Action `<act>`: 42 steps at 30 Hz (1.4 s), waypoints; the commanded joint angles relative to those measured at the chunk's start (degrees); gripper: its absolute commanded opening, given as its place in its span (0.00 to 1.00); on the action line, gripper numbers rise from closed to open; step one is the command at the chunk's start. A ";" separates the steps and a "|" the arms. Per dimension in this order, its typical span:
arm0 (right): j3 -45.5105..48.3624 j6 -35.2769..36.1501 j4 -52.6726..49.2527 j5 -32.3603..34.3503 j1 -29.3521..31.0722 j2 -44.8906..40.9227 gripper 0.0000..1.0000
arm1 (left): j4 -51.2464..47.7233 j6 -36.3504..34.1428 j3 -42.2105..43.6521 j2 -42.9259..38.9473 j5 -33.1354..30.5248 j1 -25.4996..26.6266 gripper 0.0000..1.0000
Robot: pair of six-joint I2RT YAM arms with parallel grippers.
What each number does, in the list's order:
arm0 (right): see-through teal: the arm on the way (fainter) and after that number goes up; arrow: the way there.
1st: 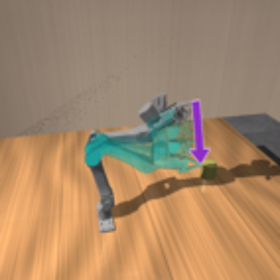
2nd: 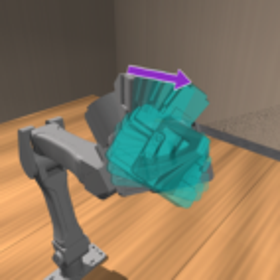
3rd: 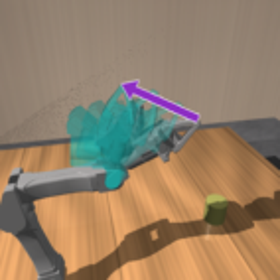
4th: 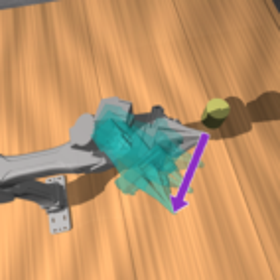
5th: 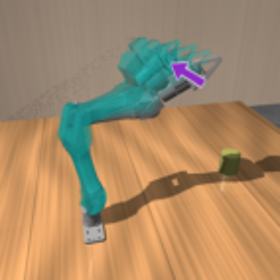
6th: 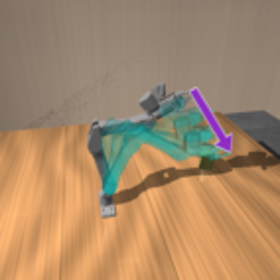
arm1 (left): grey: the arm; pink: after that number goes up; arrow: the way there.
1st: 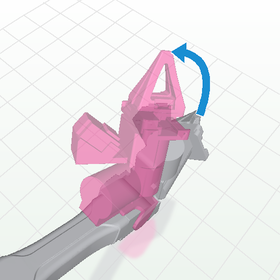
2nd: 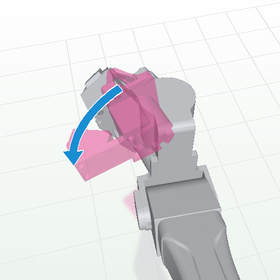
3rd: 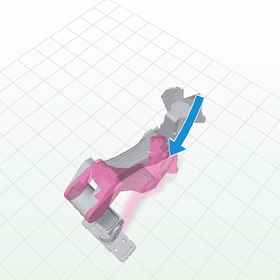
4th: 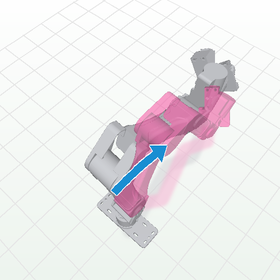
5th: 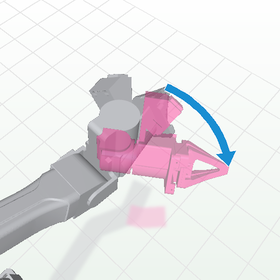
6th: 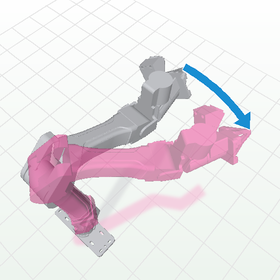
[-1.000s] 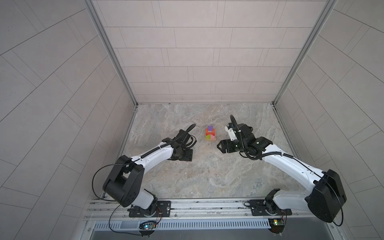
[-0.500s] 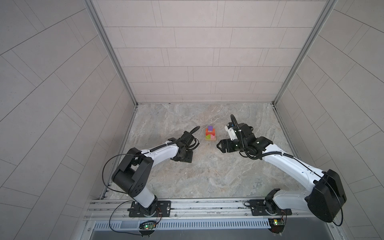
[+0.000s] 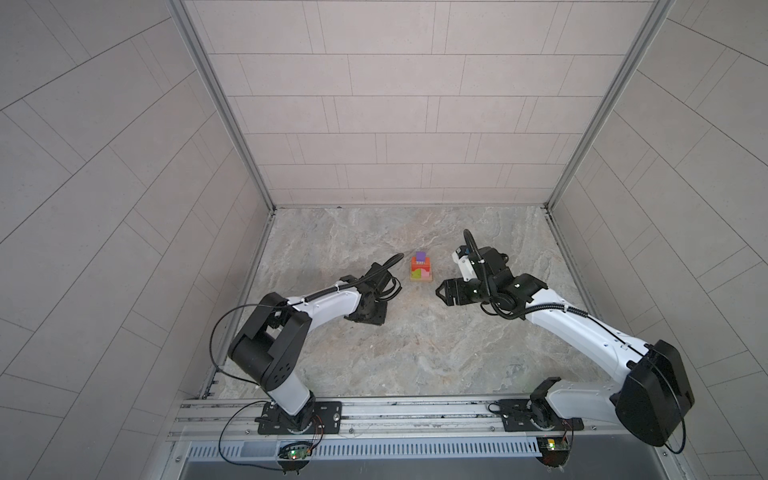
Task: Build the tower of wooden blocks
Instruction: 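Close the left gripper on the magenta cube while the right gripper draws back, then lift the magenta cube with the left gripper and carry it toward the tower, then lower the magenta cube onto the table beside the tower and open the left gripper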
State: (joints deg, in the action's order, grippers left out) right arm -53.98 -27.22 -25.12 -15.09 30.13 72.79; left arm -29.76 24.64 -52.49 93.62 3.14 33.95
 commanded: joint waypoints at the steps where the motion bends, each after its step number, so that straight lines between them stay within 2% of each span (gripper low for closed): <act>1: 0.45 -0.29 -1.06 0.46 -0.53 -2.08 0.86 | -0.04 0.22 -2.11 0.86 -0.51 0.58 0.36; 7: 0.70 -0.07 -2.53 1.64 -1.28 -3.26 0.86 | -0.82 1.75 -5.07 1.62 0.01 2.07 0.26; 25: 2.91 -0.02 -5.69 3.21 -4.45 -4.67 0.85 | -2.36 7.05 -18.41 13.30 -0.84 8.07 0.27; 33: 3.40 -1.73 -7.83 4.56 -5.26 -4.33 0.85 | -2.64 8.40 -20.15 15.18 -0.94 9.38 0.37; 37: 3.89 -3.06 -7.75 4.37 -5.26 -3.98 0.84 | -3.00 8.20 -19.81 14.51 -1.10 9.49 0.51; 42: 3.71 -6.41 -7.66 3.39 -5.20 -2.93 0.83 | -5.96 7.63 -20.52 12.56 -0.99 9.46 0.60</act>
State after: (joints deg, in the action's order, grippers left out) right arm -50.37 -30.83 -31.59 -11.79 25.06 69.54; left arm -32.05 32.71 -71.26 108.31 3.07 43.20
